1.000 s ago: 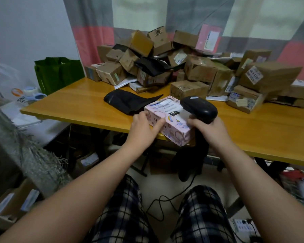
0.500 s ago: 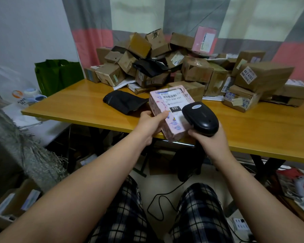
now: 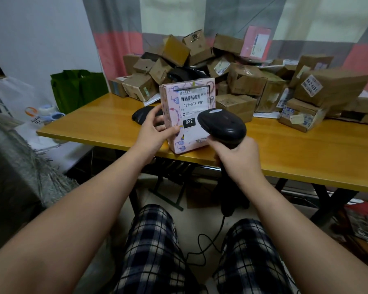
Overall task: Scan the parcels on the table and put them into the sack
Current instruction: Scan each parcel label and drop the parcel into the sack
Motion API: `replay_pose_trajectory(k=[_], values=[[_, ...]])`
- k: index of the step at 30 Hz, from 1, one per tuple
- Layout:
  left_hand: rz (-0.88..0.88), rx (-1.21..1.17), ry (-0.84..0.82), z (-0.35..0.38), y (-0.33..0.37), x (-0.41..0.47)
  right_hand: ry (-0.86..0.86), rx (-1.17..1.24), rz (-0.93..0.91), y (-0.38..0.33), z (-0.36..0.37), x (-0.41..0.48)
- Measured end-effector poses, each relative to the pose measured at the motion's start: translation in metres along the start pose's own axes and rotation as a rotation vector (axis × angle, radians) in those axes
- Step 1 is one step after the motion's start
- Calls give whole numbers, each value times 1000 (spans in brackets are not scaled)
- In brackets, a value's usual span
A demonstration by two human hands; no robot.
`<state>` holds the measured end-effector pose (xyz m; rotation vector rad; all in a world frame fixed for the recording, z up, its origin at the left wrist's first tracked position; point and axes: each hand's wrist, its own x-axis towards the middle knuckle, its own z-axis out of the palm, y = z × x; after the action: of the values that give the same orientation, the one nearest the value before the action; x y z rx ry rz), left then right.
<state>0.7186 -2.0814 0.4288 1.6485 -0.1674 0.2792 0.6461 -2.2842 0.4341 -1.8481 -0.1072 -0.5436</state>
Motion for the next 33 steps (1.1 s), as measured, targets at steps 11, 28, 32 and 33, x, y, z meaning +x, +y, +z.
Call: replay_pose_trajectory(k=[11,28,32,33], values=[[-61,15,-16,-3,2,4,-46,-46,-20,-12,-4,1],[-30,-35,46,-11,5,-9,-114,89,-63,-13,5,-5],[31,-87,189,-41,1,-41,-216,189,-43,-16,35,-12],[34,-103,234,-52,0,-51,-249,215,-33,-17,47,-14]])
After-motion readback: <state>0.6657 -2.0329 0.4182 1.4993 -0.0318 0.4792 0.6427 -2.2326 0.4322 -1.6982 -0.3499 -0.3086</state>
